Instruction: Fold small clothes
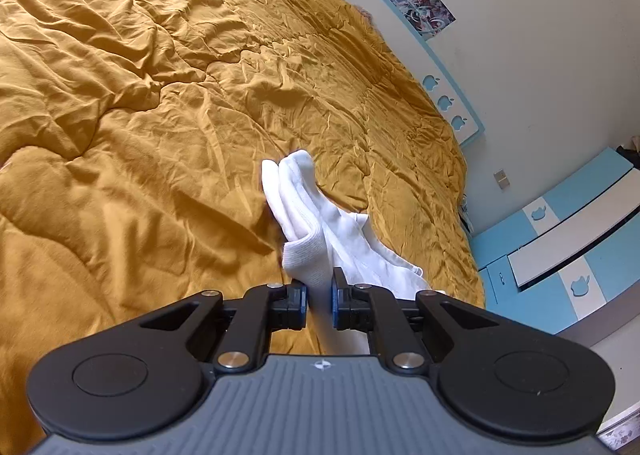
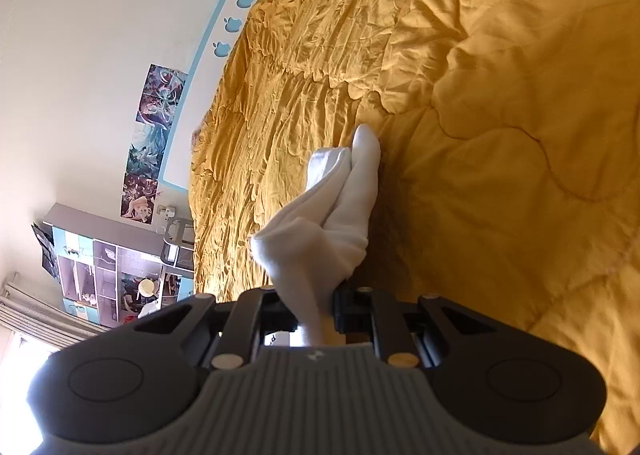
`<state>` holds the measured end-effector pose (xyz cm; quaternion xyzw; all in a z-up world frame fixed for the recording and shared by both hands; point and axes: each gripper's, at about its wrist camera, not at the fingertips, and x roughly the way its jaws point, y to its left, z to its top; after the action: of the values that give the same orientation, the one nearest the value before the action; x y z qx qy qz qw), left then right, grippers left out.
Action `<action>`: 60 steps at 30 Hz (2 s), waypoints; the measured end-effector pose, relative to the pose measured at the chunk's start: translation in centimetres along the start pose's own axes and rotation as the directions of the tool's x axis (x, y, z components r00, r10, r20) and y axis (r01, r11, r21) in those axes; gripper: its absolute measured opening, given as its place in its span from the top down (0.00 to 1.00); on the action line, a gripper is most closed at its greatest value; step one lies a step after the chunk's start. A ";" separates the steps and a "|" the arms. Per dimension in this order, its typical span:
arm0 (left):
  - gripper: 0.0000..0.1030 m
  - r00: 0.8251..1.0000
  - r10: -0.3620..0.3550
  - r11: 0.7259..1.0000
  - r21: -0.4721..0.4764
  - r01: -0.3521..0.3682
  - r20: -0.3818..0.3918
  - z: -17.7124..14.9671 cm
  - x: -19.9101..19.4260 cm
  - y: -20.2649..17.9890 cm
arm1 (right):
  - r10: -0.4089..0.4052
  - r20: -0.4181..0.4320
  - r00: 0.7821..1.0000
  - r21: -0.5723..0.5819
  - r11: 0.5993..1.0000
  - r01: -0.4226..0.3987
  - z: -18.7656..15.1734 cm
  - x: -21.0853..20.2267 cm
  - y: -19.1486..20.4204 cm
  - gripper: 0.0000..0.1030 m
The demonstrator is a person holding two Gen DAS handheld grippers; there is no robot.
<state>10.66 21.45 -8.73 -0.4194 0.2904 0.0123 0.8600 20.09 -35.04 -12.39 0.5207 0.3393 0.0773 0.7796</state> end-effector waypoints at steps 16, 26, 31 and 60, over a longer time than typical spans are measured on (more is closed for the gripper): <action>0.89 0.989 -0.009 0.984 -0.180 -0.019 -0.150 -4.3 -6.3 6.8 | -0.076 -0.057 0.995 0.154 0.984 0.084 -6.0 -9.5 -5.8 0.90; 0.71 0.987 0.161 0.987 0.029 -0.160 -0.030 -3.8 -9.4 6.4 | -0.200 0.090 0.976 0.017 0.980 0.200 -5.1 -15.3 -6.3 0.89; 0.29 0.983 0.168 0.960 0.212 -0.181 0.081 -1.5 -10.4 3.2 | -0.232 0.186 0.955 -0.227 0.935 0.271 -3.7 -15.8 -2.3 0.85; 0.91 0.984 0.179 0.886 0.437 -0.151 -0.023 5.4 13.5 -1.2 | -0.300 0.031 0.953 -0.632 0.733 0.251 4.1 12.9 3.6 0.86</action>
<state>24.82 21.55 -12.14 -0.1914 0.3470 0.0074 0.9181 33.20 -30.45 -14.10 0.1710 0.3954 0.0887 0.8981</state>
